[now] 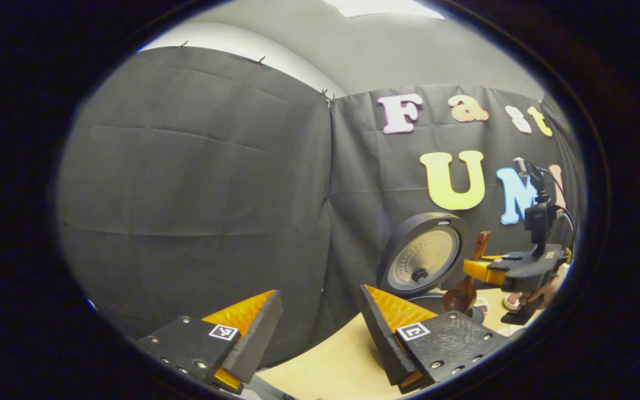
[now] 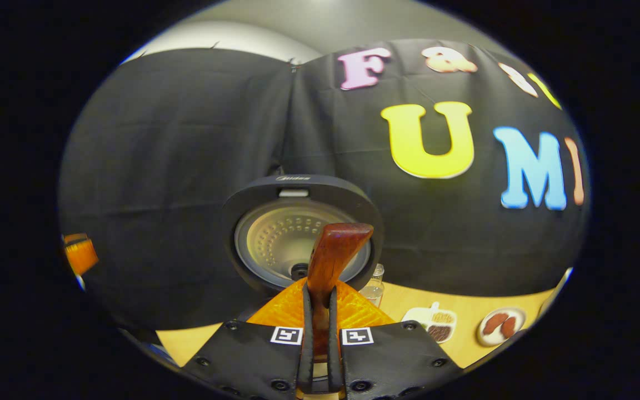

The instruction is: Close the left gripper, press the button to open the rice cooker; take a wooden spoon from the chopstick holder with the right hand, scoop a spoonful of rice and pour it into the rice cooker, then put the wooden spoon back into the chopstick holder.

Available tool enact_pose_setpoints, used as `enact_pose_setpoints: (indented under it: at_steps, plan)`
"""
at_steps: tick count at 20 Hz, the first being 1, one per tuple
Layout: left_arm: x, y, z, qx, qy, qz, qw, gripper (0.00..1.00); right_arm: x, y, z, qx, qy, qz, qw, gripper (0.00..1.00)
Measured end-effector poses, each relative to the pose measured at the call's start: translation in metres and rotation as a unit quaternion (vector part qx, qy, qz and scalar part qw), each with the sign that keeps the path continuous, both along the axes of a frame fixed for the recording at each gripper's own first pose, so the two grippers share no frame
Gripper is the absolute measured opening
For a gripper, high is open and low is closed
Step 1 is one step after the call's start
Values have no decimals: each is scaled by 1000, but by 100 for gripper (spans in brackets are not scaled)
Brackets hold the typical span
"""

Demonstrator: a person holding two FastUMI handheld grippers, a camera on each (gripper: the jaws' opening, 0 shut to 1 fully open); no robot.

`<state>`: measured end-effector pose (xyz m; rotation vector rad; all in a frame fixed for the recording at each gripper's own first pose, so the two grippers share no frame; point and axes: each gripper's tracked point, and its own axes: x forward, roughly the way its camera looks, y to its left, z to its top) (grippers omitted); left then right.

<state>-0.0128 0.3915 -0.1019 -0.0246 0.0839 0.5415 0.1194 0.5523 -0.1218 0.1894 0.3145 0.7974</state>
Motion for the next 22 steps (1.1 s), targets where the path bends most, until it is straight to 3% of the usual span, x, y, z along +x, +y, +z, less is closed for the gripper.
enact_pose_setpoints:
  at_steps: [4, 8, 13, 22]
  plan:
    - [18, -23, 11, -1, -10, -24, 1000, 85, 16, -36, 12, 92, 102, -41, 990, 12]
    - [36, -53, 23, 1, -18, -50, 999, 85, 31, -94, 27, 137, 136, -89, 977, 12]
    - [61, -97, 42, 2, -30, -84, 996, 85, 51, -186, 23, 128, 118, -158, 972, 11]
    - [91, -176, 64, 2, -43, -144, 989, 85, 58, -360, 10, 86, 85, -288, 950, 11]
